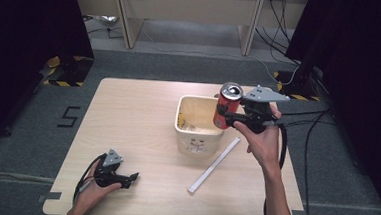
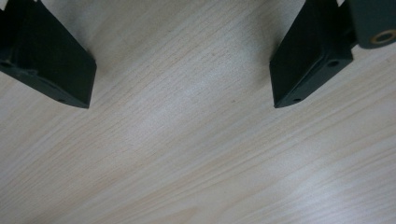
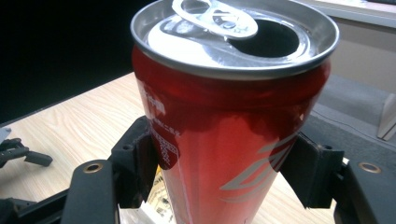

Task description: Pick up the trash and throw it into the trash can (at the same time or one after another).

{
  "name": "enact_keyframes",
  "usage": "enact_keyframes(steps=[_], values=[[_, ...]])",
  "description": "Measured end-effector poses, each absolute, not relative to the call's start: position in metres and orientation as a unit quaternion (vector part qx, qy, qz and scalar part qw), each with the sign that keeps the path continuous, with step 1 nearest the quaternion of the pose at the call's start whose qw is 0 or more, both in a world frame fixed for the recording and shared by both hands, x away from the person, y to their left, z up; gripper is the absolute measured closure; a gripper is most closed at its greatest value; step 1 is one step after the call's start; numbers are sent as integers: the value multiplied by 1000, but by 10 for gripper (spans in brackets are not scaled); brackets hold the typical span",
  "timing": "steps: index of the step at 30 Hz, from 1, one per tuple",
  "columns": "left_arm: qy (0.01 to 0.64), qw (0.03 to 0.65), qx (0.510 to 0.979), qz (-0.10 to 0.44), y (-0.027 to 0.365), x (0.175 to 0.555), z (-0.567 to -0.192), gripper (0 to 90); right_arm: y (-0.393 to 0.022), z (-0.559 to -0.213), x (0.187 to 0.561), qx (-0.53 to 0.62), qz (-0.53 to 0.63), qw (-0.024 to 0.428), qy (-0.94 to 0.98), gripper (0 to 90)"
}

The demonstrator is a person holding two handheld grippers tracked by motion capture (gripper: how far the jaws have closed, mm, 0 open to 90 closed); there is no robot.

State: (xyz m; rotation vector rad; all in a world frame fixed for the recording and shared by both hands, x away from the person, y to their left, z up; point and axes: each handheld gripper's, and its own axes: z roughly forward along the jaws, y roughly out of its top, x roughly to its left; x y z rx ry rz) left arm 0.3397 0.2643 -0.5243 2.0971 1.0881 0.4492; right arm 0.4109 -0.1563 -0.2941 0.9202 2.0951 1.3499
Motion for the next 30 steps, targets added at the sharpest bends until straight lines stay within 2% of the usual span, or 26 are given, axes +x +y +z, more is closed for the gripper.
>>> enact_keyframes(steps=[30], values=[[423, 360, 813, 174, 264, 340, -524, 65, -114, -313, 454, 337, 481, 210, 781, 339]])
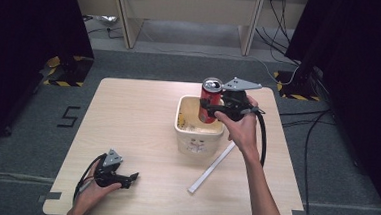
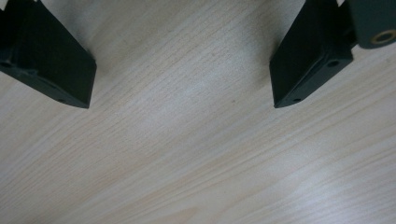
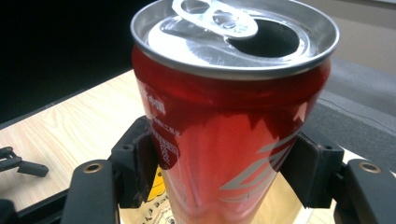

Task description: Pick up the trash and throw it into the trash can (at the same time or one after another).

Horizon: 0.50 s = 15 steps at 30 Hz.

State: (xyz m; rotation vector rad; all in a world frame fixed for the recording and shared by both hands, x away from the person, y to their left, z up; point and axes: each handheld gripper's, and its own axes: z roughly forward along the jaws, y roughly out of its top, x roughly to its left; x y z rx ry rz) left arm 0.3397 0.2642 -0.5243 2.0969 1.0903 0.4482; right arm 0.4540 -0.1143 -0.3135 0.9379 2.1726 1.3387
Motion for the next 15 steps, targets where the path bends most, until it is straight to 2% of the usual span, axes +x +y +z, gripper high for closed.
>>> enact_keyframes(steps=[15], values=[[423, 360, 813, 175, 264, 340, -524, 65, -88, -337, 473, 348, 471, 190, 788, 339]])
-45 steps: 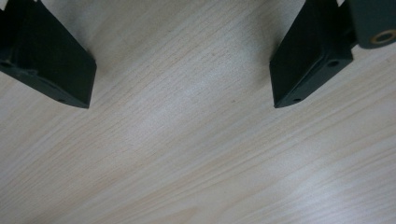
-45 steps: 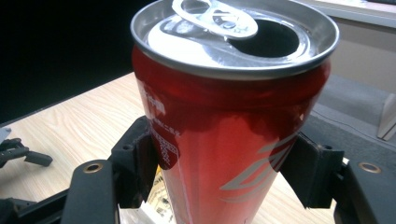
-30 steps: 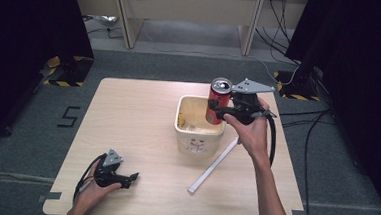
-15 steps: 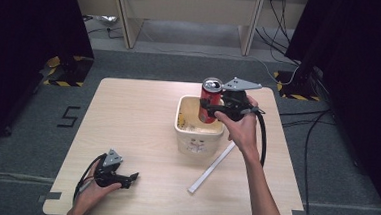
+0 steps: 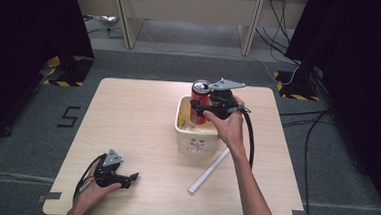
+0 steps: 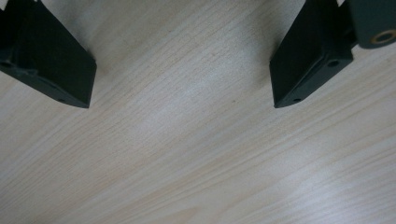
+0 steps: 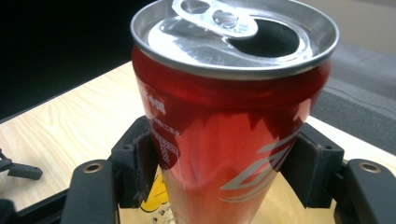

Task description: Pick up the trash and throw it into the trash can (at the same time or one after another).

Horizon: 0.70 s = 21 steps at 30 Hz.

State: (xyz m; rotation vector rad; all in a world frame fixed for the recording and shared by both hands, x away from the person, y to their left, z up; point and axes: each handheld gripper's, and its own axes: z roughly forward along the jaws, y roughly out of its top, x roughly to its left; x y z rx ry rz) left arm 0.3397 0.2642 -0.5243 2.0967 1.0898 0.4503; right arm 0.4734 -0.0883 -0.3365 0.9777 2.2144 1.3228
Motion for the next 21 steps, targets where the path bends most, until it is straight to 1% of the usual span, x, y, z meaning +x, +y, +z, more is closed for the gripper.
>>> enact_keyframes(steps=[4, 21], values=[[422, 359, 814, 175, 264, 340, -524, 65, -85, -345, 478, 355, 466, 182, 790, 339], [421, 360, 814, 175, 264, 340, -525, 65, -76, -360, 481, 353, 453, 166, 801, 338]])
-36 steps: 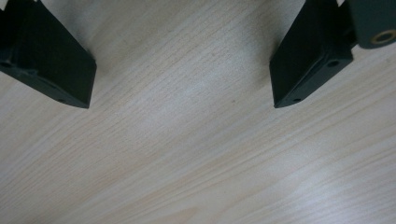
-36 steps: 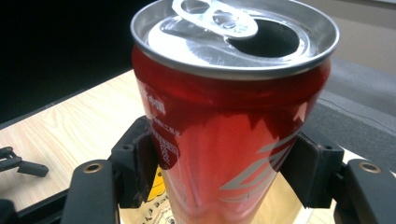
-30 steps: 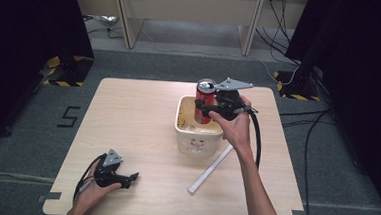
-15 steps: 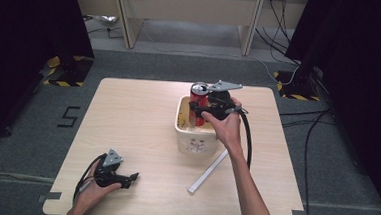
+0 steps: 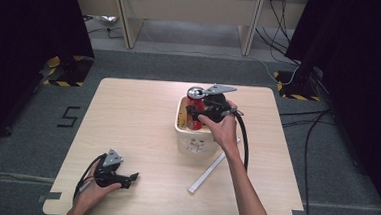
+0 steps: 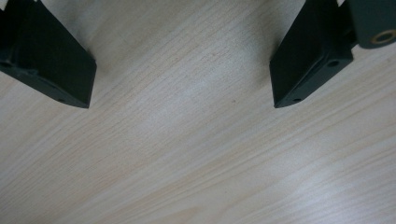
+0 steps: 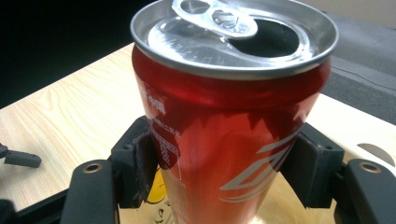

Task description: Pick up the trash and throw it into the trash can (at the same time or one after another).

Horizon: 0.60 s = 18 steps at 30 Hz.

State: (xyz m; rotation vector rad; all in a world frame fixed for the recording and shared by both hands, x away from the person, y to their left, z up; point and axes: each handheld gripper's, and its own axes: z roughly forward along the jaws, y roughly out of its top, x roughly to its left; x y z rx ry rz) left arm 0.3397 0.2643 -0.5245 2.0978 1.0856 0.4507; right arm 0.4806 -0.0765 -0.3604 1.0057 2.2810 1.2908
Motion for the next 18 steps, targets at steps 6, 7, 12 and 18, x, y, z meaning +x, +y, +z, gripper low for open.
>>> enact_keyframes(steps=[6, 7, 12, 18], values=[[421, 359, 814, 175, 264, 340, -524, 64, -73, -364, 480, 353, 447, 160, 806, 339], [421, 359, 814, 175, 264, 340, -524, 65, -73, -365, 481, 352, 445, 159, 808, 338], [421, 358, 815, 173, 264, 340, -524, 64, -72, -367, 481, 354, 441, 151, 811, 338], [421, 358, 815, 173, 264, 340, -524, 64, -70, -370, 480, 348, 434, 141, 819, 338]])
